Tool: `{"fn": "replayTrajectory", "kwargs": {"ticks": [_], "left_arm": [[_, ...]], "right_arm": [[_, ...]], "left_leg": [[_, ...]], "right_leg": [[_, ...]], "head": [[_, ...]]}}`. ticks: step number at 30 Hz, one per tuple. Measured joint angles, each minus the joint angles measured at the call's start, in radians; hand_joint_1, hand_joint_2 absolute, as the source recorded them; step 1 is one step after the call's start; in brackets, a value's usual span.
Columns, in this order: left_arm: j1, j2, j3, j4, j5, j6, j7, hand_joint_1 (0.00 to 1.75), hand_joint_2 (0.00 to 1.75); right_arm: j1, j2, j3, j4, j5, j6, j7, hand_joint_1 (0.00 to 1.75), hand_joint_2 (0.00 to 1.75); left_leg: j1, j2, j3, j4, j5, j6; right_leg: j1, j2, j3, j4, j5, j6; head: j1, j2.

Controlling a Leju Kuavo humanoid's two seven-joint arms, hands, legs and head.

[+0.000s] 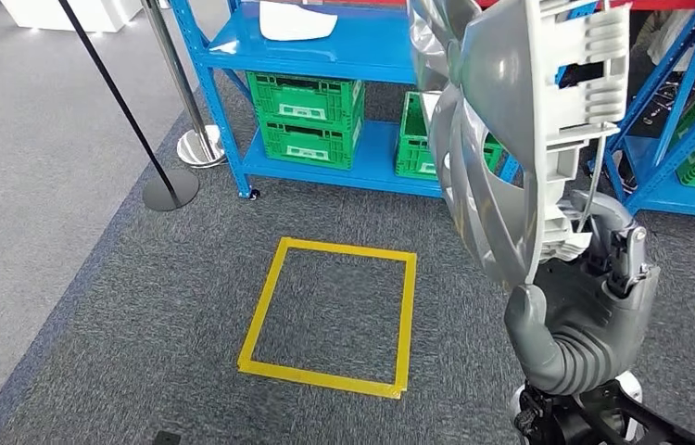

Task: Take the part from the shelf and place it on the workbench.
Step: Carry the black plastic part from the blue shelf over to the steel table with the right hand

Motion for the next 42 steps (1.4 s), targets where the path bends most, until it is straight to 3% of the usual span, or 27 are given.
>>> {"fn": "replayTrajectory", "kwargs": {"ticks": [1, 2, 4, 6, 7, 9, 10, 12, 14, 15, 16, 17, 19, 21, 22, 24, 26, 27, 29, 31, 32, 34, 36, 37, 40, 42], "left_arm": [[0.000, 0.000, 0.000, 0.000, 0.000, 0.000, 0.001, 0.00, 1.75], [0.000, 0.000, 0.000, 0.000, 0.000, 0.000, 0.003, 0.00, 1.75], [-0.002, 0.000, 0.000, 0.000, 0.000, 0.000, 0.004, 0.00, 1.75], [-0.005, 0.000, 0.000, -0.001, 0.000, 0.000, 0.005, 0.00, 1.75], [-0.006, 0.000, 0.000, -0.001, 0.000, 0.000, 0.004, 0.00, 1.75], [-0.005, 0.000, 0.000, -0.001, 0.000, -0.002, 0.004, 0.00, 1.75], [-0.005, 0.000, 0.000, -0.001, 0.000, -0.003, 0.004, 0.00, 1.75], [-0.004, 0.000, 0.001, -0.001, -0.001, -0.005, 0.004, 0.00, 1.75], [-0.004, 0.002, 0.001, -0.001, -0.002, -0.006, 0.004, 0.00, 1.75], [-0.004, 0.002, 0.001, -0.001, -0.003, -0.006, 0.004, 0.00, 1.75], [-0.003, 0.002, 0.001, -0.001, -0.003, -0.007, 0.004, 0.00, 1.75], [-0.003, 0.002, 0.001, -0.001, -0.004, -0.007, 0.004, 0.00, 1.75], [-0.003, 0.001, 0.001, -0.001, -0.005, -0.007, 0.004, 0.00, 1.75], [-0.005, -0.001, 0.002, -0.001, -0.006, -0.008, 0.004, 0.00, 1.75], [-0.005, -0.002, 0.002, -0.001, -0.006, -0.008, 0.004, 0.00, 1.75], [-0.004, -0.003, 0.002, -0.001, -0.006, -0.009, 0.005, 0.00, 1.75], [-0.002, -0.003, 0.002, -0.001, -0.005, -0.009, 0.006, 0.00, 1.75], [-0.002, -0.003, 0.003, -0.001, -0.005, -0.009, 0.007, 0.00, 1.75], [-0.003, -0.001, 0.004, -0.001, -0.004, -0.009, 0.007, 0.00, 1.75], [-0.001, 0.000, 0.004, -0.001, -0.004, -0.009, 0.007, 0.00, 1.75], [-0.001, 0.000, 0.005, -0.001, -0.004, -0.009, 0.007, 0.00, 1.75], [0.000, 0.001, 0.005, -0.001, -0.004, -0.009, 0.007, 0.00, 1.75], [-0.002, 0.001, 0.005, -0.001, -0.005, -0.009, 0.007, 0.00, 1.75], [-0.004, 0.001, 0.005, -0.001, -0.006, -0.009, 0.007, 0.00, 1.75], [-0.002, 0.001, 0.005, -0.001, -0.008, -0.009, 0.007, 0.00, 1.75], [-0.001, 0.001, 0.005, -0.001, -0.009, -0.009, 0.007, 0.00, 1.75]], "right_arm": [[0.000, 0.000, -0.002, 0.000, 0.000, -0.001, 0.000, 1.75, 1.75], [0.000, 0.000, -0.004, 0.000, 0.000, -0.001, 0.000, 1.75, 1.75], [0.000, 0.001, -0.008, -0.001, 0.001, -0.003, 0.002, 1.75, 1.75], [-0.001, 0.003, -0.009, -0.003, 0.006, -0.007, 0.005, 1.75, 1.75], [-0.001, 0.004, -0.010, -0.005, 0.008, -0.009, 0.006, 1.75, 1.75], [0.000, 0.006, -0.010, -0.006, 0.011, -0.012, 0.006, 1.75, 1.75], [0.001, 0.006, -0.011, -0.006, 0.012, -0.013, 0.007, 1.75, 1.75], [0.004, 0.005, -0.013, -0.007, 0.017, -0.016, 0.007, 1.75, 1.75], [0.009, 0.004, -0.013, -0.008, 0.029, -0.022, 0.007, 1.75, 1.75], [0.012, 0.003, -0.013, -0.008, 0.035, -0.026, 0.007, 1.75, 1.75], [0.016, 0.003, -0.013, -0.008, 0.040, -0.030, 0.007, 1.75, 1.75], [0.020, 0.002, -0.013, -0.009, 0.044, -0.034, 0.007, 1.75, 1.75], [0.025, 0.001, -0.014, -0.013, 0.051, -0.042, 0.007, 1.75, 1.75], [0.031, 0.001, -0.015, -0.023, 0.057, -0.049, 0.006, 1.75, 1.75], [0.033, 0.000, -0.016, -0.028, 0.059, -0.052, 0.004, 1.75, 1.75], [0.037, 0.000, -0.017, -0.037, 0.062, -0.055, 0.002, 1.75, 1.75], [0.039, 0.001, -0.018, -0.043, 0.063, -0.056, 0.001, 1.75, 1.75], [0.041, 0.001, -0.019, -0.046, 0.063, -0.057, 0.001, 1.75, 1.75], [0.045, 0.002, -0.021, -0.049, 0.064, -0.058, 0.000, 1.75, 1.75], [0.048, 0.001, -0.023, -0.050, 0.064, -0.059, 0.000, 1.75, 1.75], [0.048, 0.001, -0.024, -0.050, 0.065, -0.060, 0.000, 1.75, 1.75], [0.048, 0.001, -0.026, -0.051, 0.066, -0.064, 0.000, 1.75, 1.75], [0.050, 0.001, -0.029, -0.056, 0.070, -0.069, 0.000, 1.75, 1.75], [0.051, 0.001, -0.031, -0.060, 0.072, -0.072, 0.000, 1.75, 1.75], [0.052, 0.001, -0.035, -0.070, 0.076, -0.078, -0.002, 1.75, 1.75], [0.055, 0.001, -0.038, -0.077, 0.078, -0.081, -0.002, 1.75, 1.75]], "left_leg": [[0.000, 0.000, 0.006, 0.028, 0.007, -0.001], [0.001, 0.000, 0.029, 0.019, 0.033, -0.001], [0.001, -0.001, 0.125, -0.097, 0.081, 0.000], [-0.001, -0.005, 0.220, -0.238, 0.077, 0.006], [-0.003, -0.007, 0.241, -0.278, 0.067, 0.009], [-0.005, -0.007, 0.235, -0.296, 0.067, 0.021], [-0.004, -0.005, 0.225, -0.298, 0.073, 0.031], [-0.002, -0.002, 0.203, -0.299, 0.090, 0.051], [-0.005, -0.006, 0.180, -0.299, 0.107, 0.059], [-0.007, -0.009, 0.169, -0.298, 0.115, 0.060], [-0.009, -0.014, 0.159, -0.298, 0.124, 0.060], [-0.010, -0.019, 0.151, -0.297, 0.131, 0.060], [-0.012, -0.034, 0.139, -0.294, 0.143, 0.057], [-0.011, -0.050, 0.129, -0.291, 0.153, 0.050], [-0.009, -0.059, 0.123, -0.290, 0.160, 0.044], [-0.005, -0.077, 0.112, -0.289, 0.171, 0.029], [-0.007, -0.065, 0.091, -0.265, 0.154, 0.017], [-0.007, -0.049, 0.071, -0.225, 0.126, 0.011], [-0.003, -0.020, 0.015, -0.093, 0.056, 0.000], [0.001, -0.013, -0.019, 0.002, 0.029, -0.007], [0.003, -0.010, -0.009, -0.004, 0.040, -0.009], [0.004, 0.010, 0.068, -0.123, 0.093, -0.008], [-0.004, 0.043, 0.144, -0.244, 0.122, 0.001], [-0.008, 0.052, 0.160, -0.272, 0.124, 0.009], [-0.011, 0.032, 0.153, -0.282, 0.128, 0.033], [-0.005, 0.014, 0.148, -0.288, 0.138, 0.047]], "right_leg": [[0.000, 0.000, -0.017, 0.002, 0.012, 0.002], [0.000, 0.000, -0.034, 0.005, 0.023, 0.004], [0.000, 0.000, -0.061, 0.011, 0.042, 0.012], [0.003, -0.001, -0.078, 0.017, 0.058, 0.022], [0.004, -0.003, -0.084, 0.017, 0.067, 0.027], [0.002, -0.004, -0.099, 0.018, 0.083, 0.038], [0.001, -0.002, -0.109, 0.026, 0.073, 0.044], [-0.001, 0.002, -0.137, 0.092, 0.002, 0.052], [-0.001, 0.003, -0.171, 0.227, -0.088, 0.055], [0.000, 0.003, -0.181, 0.289, -0.106, 0.055], [0.000, 0.004, -0.178, 0.323, -0.103, 0.052], [0.000, 0.005, -0.158, 0.320, -0.083, 0.047], [0.002, 0.025, -0.068, 0.202, -0.037, 0.031], [0.002, 0.066, 0.027, 0.057, -0.033, 0.020], [0.004, 0.079, 0.052, 0.017, -0.041, 0.018], [0.006, 0.068, 0.060, -0.006, -0.046, 0.018], [0.001, 0.044, 0.058, -0.015, -0.041, 0.011], [-0.002, 0.031, 0.055, -0.017, -0.038, 0.007], [-0.001, 0.006, 0.047, -0.012, -0.035, 0.001], [-0.001, -0.019, 0.036, -0.003, -0.034, 0.000], [-0.001, -0.030, 0.031, 0.002, -0.034, 0.001], [0.000, -0.052, 0.026, 0.009, -0.035, 0.002], [0.004, -0.070, 0.023, 0.011, -0.036, 0.008], [0.005, -0.079, 0.023, 0.012, -0.036, 0.013], [0.006, -0.098, 0.021, 0.016, -0.037, 0.030], [0.002, -0.064, 0.001, 0.061, -0.072, 0.040]], "head": [[-0.002, 0.000], [-0.004, 0.000], [-0.007, 0.000], [-0.009, 0.000], [-0.009, 0.000], [-0.007, 0.000], [-0.006, 0.000], [0.001, 0.000], [0.010, 0.000], [0.013, 0.000], [0.014, 0.000], [0.015, 0.000], [0.017, 0.000], [0.015, 0.000], [0.015, 0.000], [0.018, 0.000], [0.015, 0.000], [0.009, 0.000], [-0.002, 0.000], [-0.006, 0.000], [-0.007, 0.000], [-0.009, 0.000], [-0.011, 0.000], [-0.012, 0.000], [-0.011, 0.000], [-0.005, 0.000]]}}
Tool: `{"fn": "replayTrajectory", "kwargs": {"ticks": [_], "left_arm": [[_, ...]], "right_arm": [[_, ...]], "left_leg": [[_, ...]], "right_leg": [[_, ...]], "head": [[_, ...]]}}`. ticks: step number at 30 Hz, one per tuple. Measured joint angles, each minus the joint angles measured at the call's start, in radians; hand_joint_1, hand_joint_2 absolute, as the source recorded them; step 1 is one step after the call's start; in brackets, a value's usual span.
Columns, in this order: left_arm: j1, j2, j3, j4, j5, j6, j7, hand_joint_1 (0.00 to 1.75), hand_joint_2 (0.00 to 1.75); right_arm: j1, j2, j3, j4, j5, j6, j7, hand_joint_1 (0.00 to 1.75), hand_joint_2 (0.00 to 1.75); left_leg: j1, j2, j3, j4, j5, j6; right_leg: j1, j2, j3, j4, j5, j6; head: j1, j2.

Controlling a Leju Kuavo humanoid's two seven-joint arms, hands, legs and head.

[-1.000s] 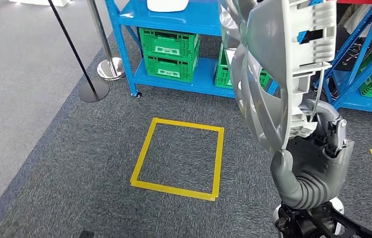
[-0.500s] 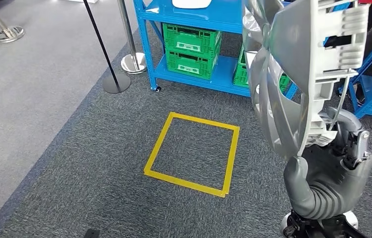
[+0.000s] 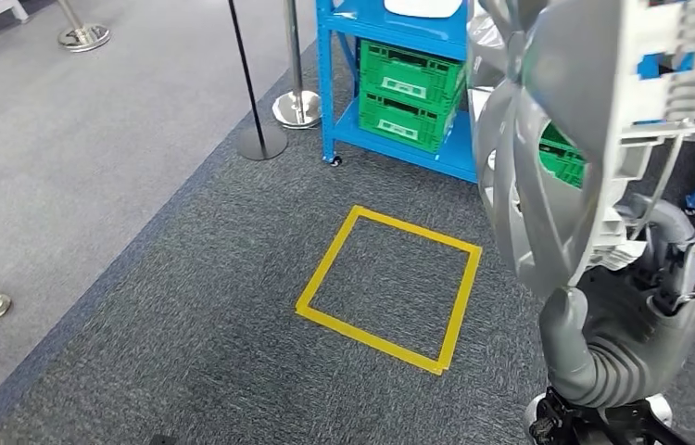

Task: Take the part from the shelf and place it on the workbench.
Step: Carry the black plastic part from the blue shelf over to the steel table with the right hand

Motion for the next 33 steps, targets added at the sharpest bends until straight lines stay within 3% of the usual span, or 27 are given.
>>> {"fn": "replayTrajectory", "kwargs": {"ticks": [2, 3, 4, 5, 7, 8, 10, 11, 13, 15, 17, 19, 20, 21, 22, 24, 25, 26, 28, 30, 32, 33], "left_arm": [[0.000, 0.000, 0.000, 0.000, 0.000, 0.000, 0.000, 0.00, 1.75], [0.000, 0.000, 0.000, 0.000, 0.000, 0.000, 0.000, 0.00, 1.75], [0.000, 0.000, 0.001, 0.000, 0.000, 0.000, 0.000, 0.00, 1.75], [0.001, 0.000, 0.001, 0.000, -0.001, 0.000, 0.000, 0.00, 1.75], [0.001, 0.000, 0.002, 0.000, -0.004, 0.000, -0.001, 0.00, 1.75], [0.001, 0.000, 0.002, 0.000, -0.005, 0.000, -0.002, 0.00, 1.75], [0.000, 0.001, 0.003, 0.000, -0.009, 0.000, -0.003, 0.00, 1.75], [0.001, 0.001, 0.003, 0.000, -0.011, 0.000, -0.003, 0.00, 1.75], [0.005, 0.001, 0.003, 0.000, -0.014, 0.000, -0.003, 0.00, 1.75], [0.008, 0.001, 0.003, 0.000, -0.015, 0.000, -0.004, 0.00, 1.75], [0.006, 0.000, 0.003, 0.000, -0.015, 0.000, -0.004, 0.00, 1.75], [0.006, 0.001, 0.003, 0.000, -0.015, 0.000, -0.004, 0.00, 1.75], [0.006, 0.000, 0.003, 0.000, -0.015, -0.001, -0.005, 0.00, 1.75], [0.007, 0.000, 0.003, 0.000, -0.014, -0.001, -0.005, 0.00, 1.75], [0.007, 0.001, 0.004, 0.000, -0.015, -0.001, -0.005, 0.00, 1.75], [0.005, 0.001, 0.004, -0.001, -0.015, -0.001, -0.006, 0.00, 1.75], [0.004, 0.002, 0.004, -0.001, -0.015, -0.001, -0.007, 0.00, 1.75], [0.003, 0.002, 0.004, -0.001, -0.016, 0.000, -0.008, 0.00, 1.75], [0.005, 0.002, 0.005, -0.002, -0.016, 0.000, -0.009, 0.00, 1.75], [0.007, 0.002, 0.005, -0.002, -0.017, 0.000, -0.009, 0.00, 1.75], [0.005, 0.002, 0.006, -0.002, -0.018, 0.000, -0.009, 0.00, 1.75], [0.005, 0.002, 0.006, -0.002, -0.018, 0.000, -0.009, 0.00, 1.75]], "right_arm": [[0.009, -0.001, -0.003, -0.004, 0.002, -0.003, -0.001, 1.75, 1.75], [0.016, -0.002, -0.004, -0.005, 0.004, -0.005, -0.002, 1.75, 1.75], [0.023, -0.003, -0.006, -0.006, 0.005, -0.006, -0.003, 1.75, 1.75], [0.029, -0.004, -0.009, -0.006, 0.006, -0.008, -0.003, 1.75, 1.75], [0.036, -0.004, -0.017, -0.011, 0.008, -0.012, -0.003, 1.75, 1.75], [0.038, -0.004, -0.021, -0.014, 0.009, -0.014, -0.004, 1.75, 1.75], [0.043, -0.005, -0.028, -0.024, 0.010, -0.016, -0.005, 1.75, 1.75], [0.045, -0.005, -0.031, -0.029, 0.010, -0.017, -0.006, 1.75, 1.75], [0.049, -0.005, -0.037, -0.036, 0.011, -0.020, -0.007, 1.75, 1.75], [0.051, -0.003, -0.040, -0.040, 0.012, -0.023, -0.007, 1.75, 1.75], [0.056, -0.002, -0.044, -0.045, 0.012, -0.024, -0.009, 1.75, 1.75], [0.060, -0.001, -0.047, -0.048, 0.012, -0.024, -0.011, 1.75, 1.75], [0.061, -0.001, -0.048, -0.048, 0.012, -0.024, -0.012, 1.75, 1.75], [0.061, -0.001, -0.049, -0.048, 0.012, -0.024, -0.012, 1.75, 1.75], [0.061, -0.001, -0.051, -0.048, 0.012, -0.024, -0.012, 1.75, 1.75], [0.061, -0.001, -0.052, -0.049, 0.012, -0.025, -0.012, 1.75, 1.75], [0.061, -0.001, -0.054, -0.050, 0.012, -0.025, -0.013, 1.75, 1.75], [0.060, -0.001, -0.055, -0.051, 0.012, -0.025, -0.013, 1.75, 1.75], [0.060, 0.000, -0.057, -0.053, 0.012, -0.026, -0.015, 1.75, 1.75], [0.060, -0.001, -0.061, -0.057, 0.012, -0.027, -0.016, 1.75, 1.75], [0.061, -0.002, -0.068, -0.059, 0.012, -0.027, -0.017, 1.75, 1.75], [0.062, -0.004, -0.071, -0.060, 0.012, -0.027, -0.017, 1.75, 1.75]], "left_leg": [[0.002, -0.019, -0.007, -0.001, 0.007, 0.009], [0.001, -0.030, -0.011, 0.000, 0.010, 0.010], [0.001, -0.043, -0.014, 0.001, 0.013, 0.010], [0.001, -0.056, -0.016, 0.002, 0.015, 0.009], [0.001, -0.084, -0.020, 0.009, 0.018, 0.006], [0.000, -0.097, -0.025, 0.015, 0.018, 0.002], [0.000, -0.119, -0.038, 0.026, 0.020, -0.008], [0.001, -0.129, -0.044, 0.029, 0.023, -0.015], [0.005, -0.144, -0.054, 0.030, 0.028, -0.027], [0.003, -0.111, -0.077, 0.066, 0.003, -0.036], [0.001, -0.054, -0.128, 0.178, -0.060, -0.042], [0.003, -0.031, -0.178, 0.295, -0.106, -0.044], [0.003, -0.027, -0.180, 0.311, -0.105, -0.044], [0.004, -0.023, -0.162, 0.284, -0.088, -0.043], [0.003, -0.012, -0.123, 0.221, -0.059, -0.040], [-0.005, 0.031, -0.042, 0.080, -0.018, -0.030], [-0.009, 0.046, -0.019, 0.039, -0.009, -0.024], [-0.014, 0.051, -0.013, 0.024, -0.010, -0.020], [-0.014, 0.028, -0.016, 0.021, -0.003, -0.010], [-0.008, 0.007, -0.015, 0.013, 0.006, 0.002], [-0.004, -0.015, -0.017, 0.010, 0.012, 0.009], [-0.004, -0.028, -0.020, 0.010, 0.014, 0.011]], "right_leg": [[-0.003, 0.046, -0.052, 0.121, -0.068, 0.006], [-0.004, 0.056, -0.079, 0.186, -0.095, 0.008], [-0.004, 0.060, -0.096, 0.227, -0.105, 0.008], [-0.004, 0.062, -0.095, 0.231, -0.096, 0.007], [-0.006, 0.081, -0.043, 0.129, -0.034, 0.002], [-0.009, 0.105, -0.010, 0.061, -0.009, 0.001], [-0.012, 0.142, 0.026, -0.020, 0.014, -0.002], [-0.010, 0.147, 0.026, -0.026, 0.011, -0.005], [-0.008, 0.125, 0.026, -0.026, 0.018, -0.015], [-0.011, 0.101, 0.026, -0.029, 0.025, -0.027], [-0.010, 0.074, 0.021, -0.030, 0.028, -0.033], [-0.009, 0.046, 0.017, -0.030, 0.029, -0.035], [-0.008, 0.031, 0.015, -0.030, 0.030, -0.035], [-0.007, 0.018, 0.015, -0.030, 0.030, -0.035], [-0.007, 0.005, 0.015, -0.030, 0.029, -0.035], [-0.003, -0.018, 0.016, -0.029, 0.028, -0.031], [0.000, -0.027, 0.016, -0.029, 0.027, -0.027], [0.001, -0.036, 0.016, -0.030, 0.027, -0.022], [0.001, -0.051, 0.018, -0.032, 0.026, -0.011], [-0.002, -0.019, 0.009, -0.006, 0.003, 0.000], [-0.004, 0.040, -0.038, 0.103, -0.058, 0.006], [-0.004, 0.056, -0.072, 0.177, -0.090, 0.008]], "head": [[0.009, 0.000], [0.013, 0.000], [0.015, 0.000], [0.017, 0.000], [0.020, 0.000], [0.022, 0.000], [0.023, 0.000], [0.022, 0.000], [0.021, 0.000], [0.013, 0.000], [0.002, 0.000], [-0.004, 0.000], [-0.005, 0.000], [-0.007, 0.000], [-0.009, 0.000], [-0.012, 0.000], [-0.012, 0.000], [-0.011, 0.000], [-0.011, 0.000], [-0.007, 0.000], [0.003, 0.000], [0.008, 0.000]]}}
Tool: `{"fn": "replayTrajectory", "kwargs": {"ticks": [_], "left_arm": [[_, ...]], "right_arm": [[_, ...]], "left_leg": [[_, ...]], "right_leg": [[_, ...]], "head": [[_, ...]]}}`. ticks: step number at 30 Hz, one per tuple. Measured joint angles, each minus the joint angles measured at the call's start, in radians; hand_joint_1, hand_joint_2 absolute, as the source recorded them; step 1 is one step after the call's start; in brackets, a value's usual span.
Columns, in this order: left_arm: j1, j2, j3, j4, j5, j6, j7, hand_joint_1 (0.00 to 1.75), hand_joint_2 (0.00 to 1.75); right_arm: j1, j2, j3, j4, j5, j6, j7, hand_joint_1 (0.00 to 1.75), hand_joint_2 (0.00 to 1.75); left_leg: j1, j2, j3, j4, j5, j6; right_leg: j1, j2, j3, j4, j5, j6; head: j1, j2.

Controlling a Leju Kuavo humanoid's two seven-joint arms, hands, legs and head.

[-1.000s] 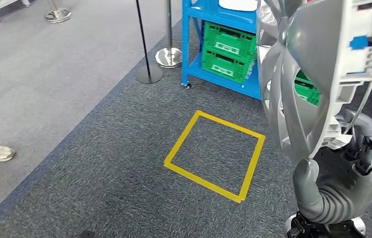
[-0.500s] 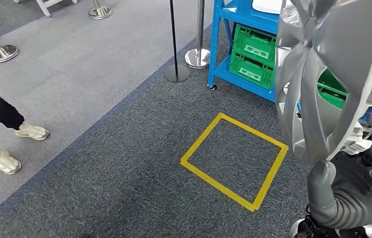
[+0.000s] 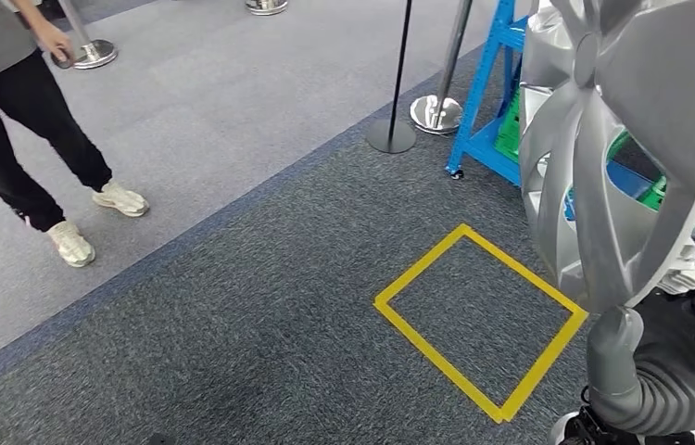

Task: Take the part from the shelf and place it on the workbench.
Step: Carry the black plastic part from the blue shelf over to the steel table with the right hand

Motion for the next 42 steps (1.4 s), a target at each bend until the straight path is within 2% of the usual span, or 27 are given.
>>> {"fn": "replayTrajectory", "kwargs": {"ticks": [1, 2, 3, 4, 6, 8, 10, 11, 13, 15, 17, 18, 19, 21, 23, 24, 26, 28, 30, 31, 32, 33, 35, 37, 39, 41, 42], "left_arm": [[0.000, 0.000, 0.000, 0.000, 0.000, 0.000, 0.000, 0.00, 1.75], [0.000, 0.000, 0.000, 0.000, 0.000, -0.001, 0.000, 0.00, 1.75], [0.000, 0.000, 0.001, 0.000, 0.000, -0.001, 0.000, 0.00, 1.75], [0.000, 0.000, 0.001, 0.000, 0.000, -0.001, 0.001, 0.00, 1.75], [0.000, 0.000, 0.003, 0.000, 0.000, -0.002, 0.005, 0.00, 1.75], [-0.002, 0.000, 0.003, 0.000, 0.000, -0.003, 0.008, 0.00, 1.75], [-0.001, 0.000, 0.004, 0.000, 0.000, -0.003, 0.010, 0.00, 1.75], [0.001, 0.000, 0.004, 0.000, 0.000, -0.003, 0.011, 0.00, 1.75], [0.002, -0.002, 0.004, 0.000, 0.000, -0.003, 0.012, 0.00, 1.75], [0.000, -0.002, 0.004, 0.000, 0.000, -0.005, 0.012, 0.00, 1.75], [0.000, -0.002, 0.004, 0.000, 0.000, -0.007, 0.012, 0.00, 1.75], [0.000, -0.002, 0.004, 0.000, -0.001, -0.007, 0.011, 0.00, 1.75], [0.001, -0.002, 0.004, 0.000, -0.002, -0.008, 0.009, 0.00, 1.75], [-0.001, -0.002, 0.004, 0.000, -0.005, -0.008, 0.006, 0.00, 1.75], [-0.003, -0.002, 0.004, -0.001, -0.008, -0.008, 0.004, 0.00, 1.75], [-0.004, -0.002, 0.004, -0.001, -0.008, -0.009, 0.004, 0.00, 1.75], [-0.002, -0.002, 0.005, -0.001, -0.009, -0.009, 0.003, 0.00, 1.75], [-0.002, -0.001, 0.006, -0.001, -0.009, -0.009, 0.003, 0.00, 1.75], [-0.003, -0.002, 0.007, -0.001, -0.009, -0.009, 0.003, 0.00, 1.75], [-0.003, -0.002, 0.007, -0.001, -0.009, -0.009, 0.003, 0.00, 1.75], [-0.003, -0.002, 0.008, -0.001, -0.009, -0.009, 0.003, 0.00, 1.75], [-0.003, -0.002, 0.008, -0.001, -0.008, -0.009, 0.003, 0.00, 1.75], [-0.003, -0.002, 0.009, -0.001, -0.009, -0.010, 0.003, 0.00, 1.75], [-0.003, -0.003, 0.010, -0.001, -0.009, -0.012, 0.003, 0.00, 1.75], [-0.002, -0.002, 0.010, -0.001, -0.010, -0.015, 0.003, 0.00, 1.75], [0.002, -0.003, 0.011, -0.001, -0.010, -0.016, 0.004, 0.00, 1.75], [0.003, -0.004, 0.011, -0.001, -0.010, -0.017, 0.005, 0.00, 1.75]], "right_arm": [[0.002, -0.001, -0.002, 0.000, 0.000, 0.000, 0.000, 1.75, 1.75], [0.003, -0.002, -0.003, 0.000, 0.000, 0.000, 0.000, 1.75, 1.75], [0.004, -0.003, -0.004, 0.000, 0.000, 0.000, 0.001, 1.75, 1.75], [0.004, -0.004, -0.005, 0.000, 0.000, 0.000, 0.001, 1.75, 1.75], [0.004, -0.005, -0.006, -0.001, 0.000, 0.000, 0.001, 1.75, 1.75], [0.004, -0.006, -0.007, -0.003, -0.001, 0.000, 0.000, 1.75, 1.75], [0.004, -0.005, -0.007, -0.004, -0.001, -0.001, 0.000, 1.75, 1.75], [0.003, -0.004, -0.008, -0.005, -0.001, -0.002, 0.001, 1.75, 1.75], [0.003, -0.001, -0.009, -0.011, 0.001, -0.007, 0.000, 1.75, 1.75], [0.009, 0.002, -0.011, -0.020, 0.005, -0.012, -0.001, 1.75, 1.75], [0.017, 0.002, -0.014, -0.026, 0.008, -0.017, -0.002, 1.75, 1.75], [0.020, 0.002, -0.016, -0.028, 0.010, -0.019, -0.003, 1.75, 1.75], [0.024, 0.003, -0.017, -0.029, 0.012, -0.020, -0.004, 1.75, 1.75], [0.033, 0.003, -0.019, -0.036, 0.015, -0.023, -0.008, 1.75, 1.75], [0.040, 0.003, -0.022, -0.043, 0.017, -0.025, -0.011, 1.75, 1.75], [0.043, 0.003, -0.023, -0.045, 0.018, -0.026, -0.013, 1.75, 1.75], [0.045, 0.003, -0.024, -0.047, 0.018, -0.028, -0.015, 1.75, 1.75], [0.049, 0.002, -0.027, -0.050, 0.019, -0.030, -0.016, 1.75, 1.75], [0.055, 0.001, -0.029, -0.052, 0.019, -0.031, -0.017, 1.75, 1.75], [0.057, -0.001, -0.030, -0.052, 0.019, -0.031, -0.017, 1.75, 1.75], [0.060, -0.002, -0.030, -0.052, 0.019, -0.031, -0.017, 1.75, 1.75], [0.062, -0.003, -0.030, -0.052, 0.019, -0.031, -0.017, 1.75, 1.75], [0.065, -0.005, -0.031, -0.052, 0.019, -0.031, -0.017, 1.75, 1.75], [0.066, -0.007, -0.033, -0.053, 0.019, -0.033, -0.018, 1.75, 1.75], [0.067, -0.009, -0.038, -0.055, 0.019, -0.035, -0.019, 1.75, 1.75], [0.068, -0.010, -0.042, -0.057, 0.018, -0.037, -0.019, 1.75, 1.75], [0.068, -0.009, -0.043, -0.058, 0.017, -0.038, -0.020, 1.75, 1.75]], "left_leg": [[0.000, -0.014, -0.002, 0.000, 0.001, 0.001], [0.000, -0.028, -0.003, 0.001, 0.002, 0.001], [0.000, -0.043, -0.004, 0.003, 0.003, 0.000], [0.001, -0.058, -0.004, 0.005, 0.003, -0.001], [0.001, -0.087, -0.009, 0.017, 0.000, -0.007], [0.001, -0.111, -0.022, 0.027, 0.000, -0.019], [0.005, -0.133, -0.033, 0.027, 0.006, -0.032], [0.005, -0.129, -0.039, 0.030, 0.005, -0.036], [0.002, -0.081, -0.068, 0.083, -0.028, -0.043], [0.000, -0.020, -0.127, 0.210, -0.091, -0.048], [0.002, -0.001, -0.173, 0.310, -0.122, -0.049], [0.003, 0.003, -0.171, 0.308, -0.113, -0.049], [0.002, 0.008, -0.146, 0.264, -0.088, -0.047], [-0.004, 0.049, -0.065, 0.120, -0.034, -0.040], [-0.013, 0.082, -0.018, 0.038, -0.016, -0.031], [-0.017, 0.082, -0.016, 0.031, -0.018, -0.027], [-0.016, 0.058, -0.018, 0.027, -0.012, -0.017], [-0.009, 0.034, -0.015, 0.019, -0.005, -0.006], [-0.006, 0.009, -0.014, 0.017, -0.001, 0.002], [-0.007, -0.005, -0.014, 0.017, -0.001, 0.003], [-0.007, -0.020, -0.015, 0.018, 0.000, 0.004], [-0.007, -0.036, -0.014, 0.018, 0.000, 0.004], [-0.006, -0.068, -0.013, 0.022, -0.001, 0.003], [-0.006, -0.096, -0.017, 0.031, -0.003, -0.004], [-0.004, -0.117, -0.028, 0.036, -0.002, -0.016], [0.001, -0.131, -0.036, 0.036, 0.001, -0.027], [0.001, -0.118, -0.042, 0.044, -0.005, -0.032]], "right_leg": [[0.000, 0.007, -0.029, 0.061, -0.020, 0.001], [0.000, 0.009, -0.043, 0.089, -0.021, 0.000], [-0.001, 0.011, -0.037, 0.074, -0.001, -0.001], [-0.003, 0.018, -0.012, 0.021, 0.033, -0.003], [-0.010, 0.061, 0.051, -0.120, 0.095, -0.004], [-0.013, 0.095, 0.077, -0.185, 0.110, -0.006], [-0.010, 0.081, 0.076, -0.187, 0.110, -0.016], [-0.011, 0.068, 0.077, -0.188, 0.112, -0.022], [-0.013, 0.041, 0.080, -0.191, 0.116, -0.033], [-0.010, 0.013, 0.079, -0.191, 0.116, -0.038], [-0.008, -0.016, 0.077, -0.191, 0.115, -0.040], [-0.008, -0.030, 0.077, -0.191, 0.114, -0.040], [-0.008, -0.043, 0.078, -0.191, 0.113, -0.039], [-0.005, -0.066, 0.082, -0.190, 0.109, -0.034], [-0.001, -0.083, 0.084, -0.190, 0.105, -0.026], [0.000, -0.092, 0.085, -0.191, 0.104, -0.021], [-0.002, -0.103, 0.088, -0.191, 0.100, -0.011], [-0.005, -0.062, 0.072, -0.150, 0.071, -0.002], [-0.006, -0.006, 0.013, -0.026, 0.012, 0.004], [-0.006, 0.004, -0.023, 0.044, -0.012, 0.005], [-0.006, 0.009, -0.050, 0.090, -0.020, 0.005], [-0.006, 0.010, -0.060, 0.101, -0.010, 0.004], [-0.008, 0.024, -0.022, 0.002, 0.060, 0.000], [-0.013, 0.068, 0.033, -0.129, 0.112, -0.003], [-0.011, 0.090, 0.052, -0.176, 0.121, -0.007], [-0.008, 0.069, 0.053, -0.179, 0.127, -0.018], [-0.009, 0.058, 0.055, -0.182, 0.129, -0.024]], "head": [[0.003, 0.000], [0.005, 0.000], [0.006, 0.000], [0.008, 0.000], [0.012, 0.000], [0.012, 0.000], [0.010, 0.000], [0.009, 0.000], [0.000, 0.000], [-0.011, 0.000], [-0.015, 0.000], [-0.016, 0.000], [-0.018, 0.000], [-0.022, 0.000], [-0.024, 0.000], [-0.023, 0.000], [-0.022, 0.000], [-0.017, 0.000], [-0.006, 0.000], [-0.001, 0.000], [0.001, 0.000], [0.003, 0.000], [0.007, 0.000], [0.010, 0.000], [0.010, 0.000], [0.008, 0.000], [0.007, 0.000]]}}
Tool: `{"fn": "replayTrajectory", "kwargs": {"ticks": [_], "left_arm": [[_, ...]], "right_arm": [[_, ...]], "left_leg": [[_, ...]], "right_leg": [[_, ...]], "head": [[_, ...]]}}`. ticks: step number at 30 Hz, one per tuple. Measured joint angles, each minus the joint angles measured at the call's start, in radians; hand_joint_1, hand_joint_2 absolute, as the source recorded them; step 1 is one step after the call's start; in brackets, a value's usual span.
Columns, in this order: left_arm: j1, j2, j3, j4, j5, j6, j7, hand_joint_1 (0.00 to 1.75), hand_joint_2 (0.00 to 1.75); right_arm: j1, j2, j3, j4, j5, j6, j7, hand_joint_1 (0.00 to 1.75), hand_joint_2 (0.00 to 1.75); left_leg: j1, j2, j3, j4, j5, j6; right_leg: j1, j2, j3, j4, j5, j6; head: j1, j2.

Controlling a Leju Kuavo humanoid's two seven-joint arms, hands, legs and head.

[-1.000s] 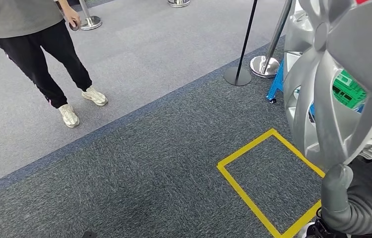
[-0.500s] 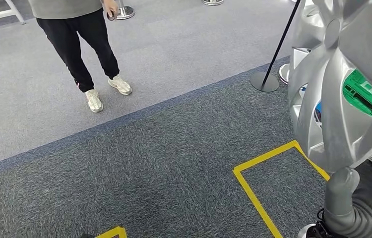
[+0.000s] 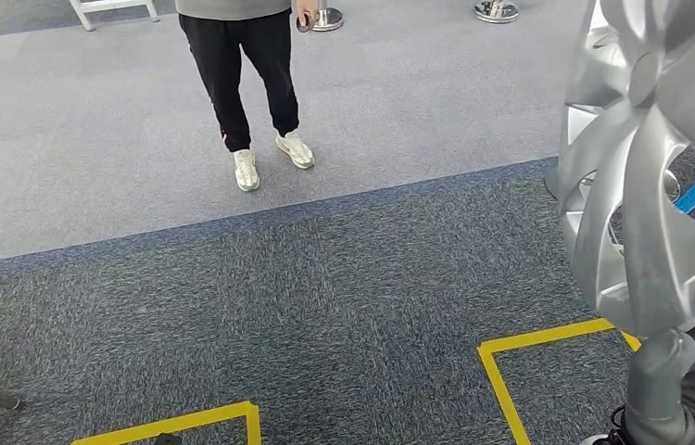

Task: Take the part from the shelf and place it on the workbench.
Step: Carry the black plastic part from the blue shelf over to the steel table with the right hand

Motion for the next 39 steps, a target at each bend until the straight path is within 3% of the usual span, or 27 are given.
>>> {"fn": "replayTrajectory", "kwargs": {"ticks": [1, 3, 5, 6, 7, 8, 10, 12, 14, 16, 17, 19, 20, 21, 22, 23, 25, 27, 29, 30, 32, 34, 36, 37, 39], "left_arm": [[0.001, -0.001, 0.001, 0.000, 0.000, 0.000, 0.001, 0.00, 1.75], [-0.001, -0.002, 0.001, 0.000, 0.001, 0.000, 0.002, 0.00, 1.75], [-0.001, -0.003, 0.002, 0.000, 0.000, 0.001, 0.002, 0.00, 1.75], [-0.001, -0.003, 0.002, 0.000, -0.001, 0.001, 0.002, 0.00, 1.75], [0.000, -0.004, 0.002, 0.000, -0.003, 0.001, 0.002, 0.00, 1.75], [0.000, -0.004, 0.002, 0.000, -0.006, 0.001, 0.002, 0.00, 1.75], [-0.002, -0.004, 0.002, -0.001, -0.009, 0.001, 0.002, 0.00, 1.75], [-0.005, -0.004, 0.002, -0.002, -0.011, 0.002, 0.001, 0.00, 1.75], [-0.005, -0.002, 0.002, -0.002, -0.011, 0.002, 0.001, 0.00, 1.75], [-0.004, 0.000, 0.002, -0.002, -0.012, 0.002, 0.000, 0.00, 1.75], [-0.005, 0.001, 0.003, -0.003, -0.013, 0.002, 0.000, 0.00, 1.75], [-0.007, 0.002, 0.003, -0.003, -0.016, 0.001, 0.000, 0.00, 1.75], [-0.007, 0.002, 0.003, -0.003, -0.017, 0.001, 0.000, 0.00, 1.75], [-0.007, 0.002, 0.003, -0.003, -0.018, 0.000, -0.001, 0.00, 1.75], [-0.006, 0.002, 0.003, -0.003, -0.018, 0.000, -0.001, 0.00, 1.75], [-0.006, 0.002, 0.004, -0.003, -0.018, 0.000, -0.001, 0.00, 1.75], [-0.006, 0.001, 0.004, -0.003, -0.019, 0.000, -0.002, 0.00, 1.75], [-0.005, 0.002, 0.005, -0.003, -0.021, 0.000, -0.002, 0.00, 1.75], [-0.002, 0.002, 0.006, -0.002, -0.024, 0.000, -0.002, 0.00, 1.75], [0.001, 0.001, 0.006, -0.002, -0.025, 0.000, -0.002, 0.00, 1.75], [0.002, 0.000, 0.006, -0.002, -0.027, 0.000, -0.003, 0.00, 1.75], [0.000, 0.000, 0.006, -0.003, -0.029, -0.001, -0.005, 0.00, 1.75], [0.000, 0.000, 0.006, -0.003, -0.030, -0.001, -0.006, 0.00, 1.75], [0.001, 0.000, 0.006, -0.003, -0.030, -0.001, -0.006, 0.00, 1.75], [0.002, 0.001, 0.006, -0.003, -0.031, -0.001, -0.006, 0.00, 1.75]], "right_arm": [[0.001, 0.000, -0.002, -0.002, -0.002, 0.000, -0.001, 1.75, 1.75], [0.003, 0.001, -0.007, -0.004, -0.005, -0.001, -0.005, 1.75, 1.75], [0.003, 0.001, -0.013, -0.005, -0.009, -0.002, -0.008, 1.75, 1.75], [0.003, 0.001, -0.016, -0.005, -0.010, -0.003, -0.009, 1.75, 1.75], [0.003, 0.001, -0.019, -0.005, -0.010, -0.004, -0.009, 1.75, 1.75], [0.003, 0.002, -0.022, -0.005, -0.010, -0.004, -0.009, 1.75, 1.75], [0.004, 0.002, -0.027, -0.008, -0.010, -0.007, -0.009, 1.75, 1.75], [0.006, 0.002, -0.032, -0.012, -0.010, -0.010, -0.010, 1.75, 1.75], [0.007, 0.002, -0.034, -0.016, -0.010, -0.013, -0.012, 1.75, 1.75], [0.008, 0.003, -0.036, -0.020, -0.009, -0.014, -0.014, 1.75, 1.75], [0.011, 0.003, -0.037, -0.022, -0.009, -0.015, -0.014, 1.75, 1.75], [0.016, 0.002, -0.041, -0.024, -0.009, -0.015, -0.016, 1.75, 1.75], [0.020, 0.001, -0.042, -0.024, -0.009, -0.015, -0.016, 1.75, 1.75], [0.024, 0.000, -0.044, -0.024, -0.010, -0.015, -0.017, 1.75, 1.75], [0.028, 0.000, -0.045, -0.024, -0.010, -0.015, -0.017, 1.75, 1.75], [0.032, -0.001, -0.047, -0.024, -0.010, -0.015, -0.018, 1.75, 1.75], [0.036, -0.001, -0.051, -0.027, -0.012, -0.013, -0.019, 1.75, 1.75], [0.038, -0.002, -0.057, -0.031, -0.014, -0.008, -0.020, 1.75, 1.75], [0.040, -0.003, -0.061, -0.034, -0.016, -0.004, -0.021, 1.75, 1.75], [0.039, -0.004, -0.062, -0.035, -0.017, -0.004, -0.021, 1.75, 1.75], [0.040, -0.003, -0.065, -0.039, -0.018, -0.004, -0.021, 1.75, 1.75], [0.041, -0.003, -0.073, -0.046, -0.018, -0.004, -0.021, 1.75, 1.75], [0.042, -0.003, -0.080, -0.050, -0.019, -0.005, -0.021, 1.75, 1.75], [0.042, -0.003, -0.083, -0.051, -0.020, -0.005, -0.021, 1.75, 1.75], [0.042, -0.003, -0.088, -0.052, -0.023, -0.006, -0.021, 1.75, 1.75]], "left_leg": [[-0.001, 0.025, -0.014, 0.025, -0.016, -0.004], [-0.002, 0.089, -0.067, 0.134, -0.075, -0.010], [0.002, 0.114, -0.125, 0.254, -0.121, -0.015], [0.003, 0.118, -0.134, 0.272, -0.120, -0.016], [0.004, 0.123, -0.121, 0.248, -0.102, -0.016], [0.005, 0.132, -0.089, 0.190, -0.073, -0.016], [0.002, 0.183, -0.009, 0.051, -0.028, -0.011], [-0.005, 0.212, 0.026, -0.008, -0.019, -0.003], [-0.007, 0.187, 0.026, -0.009, -0.016, 0.007], [-0.002, 0.162, 0.032, -0.016, -0.011, 0.019], [0.001, 0.149, 0.035, -0.018, -0.008, 0.025], [0.002, 0.122, 0.033, -0.018, -0.007, 0.031], [0.001, 0.107, 0.033, -0.018, -0.007, 0.032], [0.001, 0.091, 0.033, -0.017, -0.007, 0.032], [0.001, 0.074, 0.034, -0.017, -0.007, 0.032], [0.002, 0.057, 0.035, -0.015, -0.007, 0.031], [0.003, 0.026, 0.032, -0.008, -0.011, 0.025], [0.005, 0.003, 0.021, -0.002, -0.012, 0.013], [0.010, -0.018, 0.012, -0.004, -0.008, 0.000], [0.010, -0.014, 0.010, -0.003, -0.008, -0.005], [0.007, 0.040, -0.016, 0.044, -0.038, -0.011], [0.005, 0.102, -0.080, 0.169, -0.099, -0.016], [0.008, 0.117, -0.132, 0.273, -0.131, -0.018], [0.008, 0.119, -0.132, 0.274, -0.121, -0.018], [0.008, 0.139, -0.073, 0.164, -0.063, -0.016]], "right_leg": [[-0.001, -0.013, 0.002, -0.003, 0.002, -0.006], [-0.001, -0.040, 0.002, -0.005, 0.002, -0.012], [0.001, -0.068, 0.000, -0.004, 0.001, -0.014], [0.001, -0.083, 0.000, -0.004, 0.000, -0.013], [0.001, -0.096, 0.000, -0.004, 0.000, -0.013], [0.001, -0.109, 0.001, -0.004, -0.002, -0.011], [0.004, -0.131, 0.006, -0.004, -0.007, -0.004], [0.007, -0.150, 0.012, -0.004, -0.012, 0.007], [0.004, -0.170, 0.019, -0.007, -0.016, 0.019], [0.000, -0.142, 0.015, 0.018, -0.037, 0.029], [-0.002, -0.114, -0.001, 0.058, -0.061, 0.033], [-0.002, -0.062, -0.065, 0.192, -0.121, 0.035], [-0.002, -0.053, -0.098, 0.254, -0.140, 0.036], [-0.001, -0.049, -0.119, 0.286, -0.142, 0.035], [-0.002, -0.047, -0.120, 0.276, -0.122, 0.033], [-0.003, -0.041, -0.102, 0.226, -0.086, 0.031], [-0.008, 0.004, -0.046, 0.084, -0.016, 0.029], [-0.010, 0.042, -0.019, 0.013, 0.007, 0.027], [-0.007, 0.031, -0.018, 0.009, 0.006, 0.018], [-0.007, 0.020, -0.017, 0.007, 0.008, 0.013], [-0.009, -0.008, -0.013, 0.001, 0.009, 0.001], [-0.006, -0.038, -0.011, 0.001, 0.007, -0.007], [-0.005, -0.068, -0.011, 0.001, 0.004, -0.009], [-0.005, -0.082, -0.010, 0.001, 0.002, -0.009], [-0.004, -0.107, -0.005, 0.001, -0.002, -0.005]], "head": [[-0.004, 0.000], [-0.013, 0.000], [-0.018, 0.000], [-0.019, 0.000], [-0.020, 0.000], [-0.021, 0.000], [-0.024, 0.000], [-0.023, 0.000], [-0.021, 0.000], [-0.017, 0.000], [-0.012, 0.000], [-0.002, 0.000], [0.002, 0.000], [0.003, 0.000], [0.005, 0.000], [0.007, 0.000], [0.013, 0.000], [0.014, 0.000], [0.013, 0.000], [0.012, 0.000], [0.003, 0.000], [-0.007, 0.000], [-0.009, 0.000], [-0.010, 0.000], [-0.012, 0.000]]}}
